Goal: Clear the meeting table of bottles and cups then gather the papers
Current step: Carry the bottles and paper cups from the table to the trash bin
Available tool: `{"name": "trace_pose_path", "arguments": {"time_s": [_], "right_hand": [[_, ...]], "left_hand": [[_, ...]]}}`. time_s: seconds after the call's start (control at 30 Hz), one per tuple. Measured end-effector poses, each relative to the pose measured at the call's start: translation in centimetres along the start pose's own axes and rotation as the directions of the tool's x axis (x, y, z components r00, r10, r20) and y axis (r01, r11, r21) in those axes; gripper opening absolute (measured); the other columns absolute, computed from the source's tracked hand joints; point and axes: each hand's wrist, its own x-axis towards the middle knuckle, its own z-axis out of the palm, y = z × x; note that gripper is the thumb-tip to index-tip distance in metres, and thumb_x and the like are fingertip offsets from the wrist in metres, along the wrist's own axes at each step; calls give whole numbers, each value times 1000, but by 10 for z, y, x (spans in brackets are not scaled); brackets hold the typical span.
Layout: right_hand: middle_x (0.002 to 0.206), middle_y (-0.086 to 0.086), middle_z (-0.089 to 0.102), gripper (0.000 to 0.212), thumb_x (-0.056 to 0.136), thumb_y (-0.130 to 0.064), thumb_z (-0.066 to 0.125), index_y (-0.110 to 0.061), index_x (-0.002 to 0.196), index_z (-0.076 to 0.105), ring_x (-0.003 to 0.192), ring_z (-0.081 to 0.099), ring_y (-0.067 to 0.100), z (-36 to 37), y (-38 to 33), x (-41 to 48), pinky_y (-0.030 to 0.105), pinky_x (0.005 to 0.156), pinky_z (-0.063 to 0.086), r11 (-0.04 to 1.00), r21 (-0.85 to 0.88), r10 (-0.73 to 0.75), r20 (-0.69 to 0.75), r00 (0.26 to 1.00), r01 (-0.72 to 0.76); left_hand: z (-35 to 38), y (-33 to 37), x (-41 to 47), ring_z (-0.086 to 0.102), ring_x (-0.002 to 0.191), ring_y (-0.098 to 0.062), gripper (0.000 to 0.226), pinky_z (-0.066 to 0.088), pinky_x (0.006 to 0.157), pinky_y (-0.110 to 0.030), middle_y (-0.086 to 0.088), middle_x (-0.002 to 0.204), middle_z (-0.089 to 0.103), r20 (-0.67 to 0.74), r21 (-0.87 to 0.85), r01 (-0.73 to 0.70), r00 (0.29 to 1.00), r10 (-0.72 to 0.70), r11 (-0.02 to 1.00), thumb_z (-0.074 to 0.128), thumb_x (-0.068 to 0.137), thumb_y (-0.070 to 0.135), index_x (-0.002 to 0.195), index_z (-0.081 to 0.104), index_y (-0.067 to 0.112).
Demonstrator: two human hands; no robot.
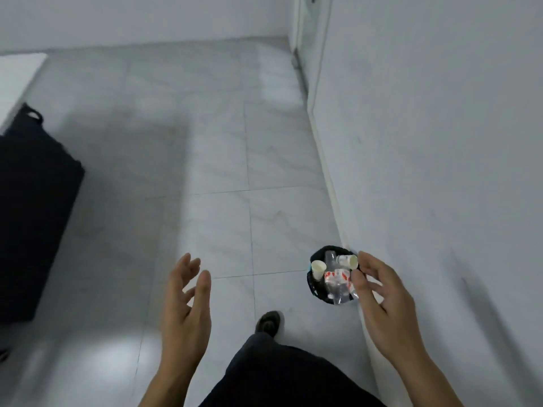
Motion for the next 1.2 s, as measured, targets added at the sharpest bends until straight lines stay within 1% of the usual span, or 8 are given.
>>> {"name": "trace_pose_path", "arguments": {"time_s": [0.13, 0.23, 0.33, 0.6, 0.8, 0.93, 1.07, 1.2], "right_hand": [[124, -17, 64, 39, 88, -44, 60, -42, 127, 57, 112, 59, -7, 10, 3, -26, 16, 89, 45, 998, 39, -59, 174, 983, 53], [125, -16, 63, 44, 88, -42, 60, -33, 131, 59, 117, 59, -1, 29, 13, -52, 16, 91, 48, 995, 47, -99, 309, 946, 89], [128, -18, 61, 39, 86, -45, 58, -42, 125, 55, 120, 57, -2, 56, 9, -81, 21, 94, 48, 989, 56, -144, 446, 883, 134], [126, -19, 62, 48, 85, -45, 60, -33, 130, 57, 119, 57, -3, 180, -73, -208, 23, 92, 52, 912, 166, -358, 766, 534, 374], [124, -18, 63, 43, 89, -30, 68, -37, 129, 56, 115, 59, -5, 304, -106, -343, 25, 92, 52, 846, 227, -386, 885, 260, 482], [126, -19, 60, 44, 89, -30, 69, -45, 127, 51, 114, 57, -9, 382, -119, -425, 19, 90, 50, 813, 259, -349, 934, 79, 521], [124, -20, 60, 45, 84, -39, 65, -46, 127, 51, 116, 56, -8, 430, -143, -474, 14, 87, 50, 792, 261, -345, 937, 51, 552], [123, -14, 63, 42, 80, -39, 64, -44, 121, 55, 114, 57, -8, 495, -162, -504, 10, 87, 51, 816, 250, -357, 927, 116, 521]], "left_hand": [[-39, -15, -72, 57, 113, 6, 38, 46, 88, -22, 13, 126, 60, -182, 8, 67, 981, -64, 998, 52, 96, 30, 134, 48, 33], [-69, -33, -128, 55, 109, 13, 50, 44, 81, -17, 8, 128, 60, -308, 70, 116, 947, -89, 991, 51, 91, 37, 140, 47, 25], [-106, -42, -182, 55, 115, 7, 52, 44, 86, -20, 9, 129, 61, -438, 37, 165, 889, -133, 986, 51, 91, 36, 141, 46, 25], [-242, -94, -322, 58, 119, -8, 46, 45, 92, -27, 9, 125, 63, -823, -145, 210, 517, -236, 967, 55, 90, 34, 135, 49, 28], [-350, -166, -401, 61, 116, -7, 39, 52, 89, -18, 12, 118, 67, -917, -302, 132, 229, -325, 944, 63, 87, 35, 124, 53, 40], [-423, -204, -439, 60, 113, 2, 40, 50, 90, -13, 17, 117, 66, -926, -352, 99, 105, -362, 931, 64, 88, 38, 126, 53, 36], [-495, -230, -447, 62, 110, 0, 40, 47, 84, -6, 18, 113, 68, -927, -370, 56, 41, -372, 927, 59, 81, 32, 120, 56, 39], [-573, -261, -423, 62, 112, -4, 40, 52, 88, -22, 15, 116, 68, -930, -354, 66, 84, -359, 933, 59, 82, 32, 121, 56, 39]]}}
